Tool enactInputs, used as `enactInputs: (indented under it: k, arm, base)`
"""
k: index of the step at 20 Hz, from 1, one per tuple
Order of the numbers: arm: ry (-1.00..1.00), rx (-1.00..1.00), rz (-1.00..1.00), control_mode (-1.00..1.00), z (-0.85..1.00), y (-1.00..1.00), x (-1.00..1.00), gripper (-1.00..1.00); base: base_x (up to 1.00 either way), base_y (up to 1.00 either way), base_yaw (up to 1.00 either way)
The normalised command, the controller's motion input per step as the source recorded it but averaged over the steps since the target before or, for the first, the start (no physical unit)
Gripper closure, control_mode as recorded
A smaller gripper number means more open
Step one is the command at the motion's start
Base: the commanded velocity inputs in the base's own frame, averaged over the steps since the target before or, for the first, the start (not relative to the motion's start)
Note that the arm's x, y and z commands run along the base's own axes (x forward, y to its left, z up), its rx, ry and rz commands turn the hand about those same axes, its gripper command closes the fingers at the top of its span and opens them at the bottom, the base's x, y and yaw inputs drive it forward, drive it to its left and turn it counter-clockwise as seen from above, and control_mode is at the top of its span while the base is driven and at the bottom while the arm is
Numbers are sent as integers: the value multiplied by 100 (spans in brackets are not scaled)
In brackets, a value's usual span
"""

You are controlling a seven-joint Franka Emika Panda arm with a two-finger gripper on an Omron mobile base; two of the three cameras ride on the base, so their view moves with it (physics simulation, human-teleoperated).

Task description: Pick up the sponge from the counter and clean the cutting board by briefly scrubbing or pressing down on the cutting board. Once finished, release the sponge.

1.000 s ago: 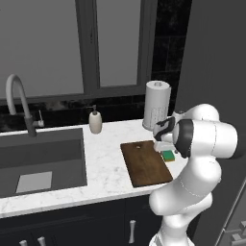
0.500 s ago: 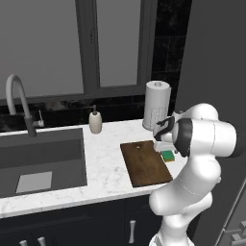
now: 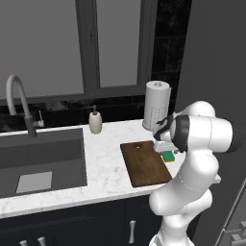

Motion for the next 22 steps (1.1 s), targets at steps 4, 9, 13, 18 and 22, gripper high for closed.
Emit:
enactInputs:
  k: [4,9,13,18,22]
  arm:
    - [0,0,0,-100,-63,5,-10,-100]
    - [0,0,0,-100,-48,21,-21,100]
    - [0,0,0,-100,-17,24,-8,100]
    - [0,0,0,-100,-3,10,-2,100]
    - [0,1,0,-100,64,0,-21,100]
  base:
    - [0,0,0]
    - [0,0,0]
    - [0,0,0]
    - [0,0,0]
    - [0,0,0]
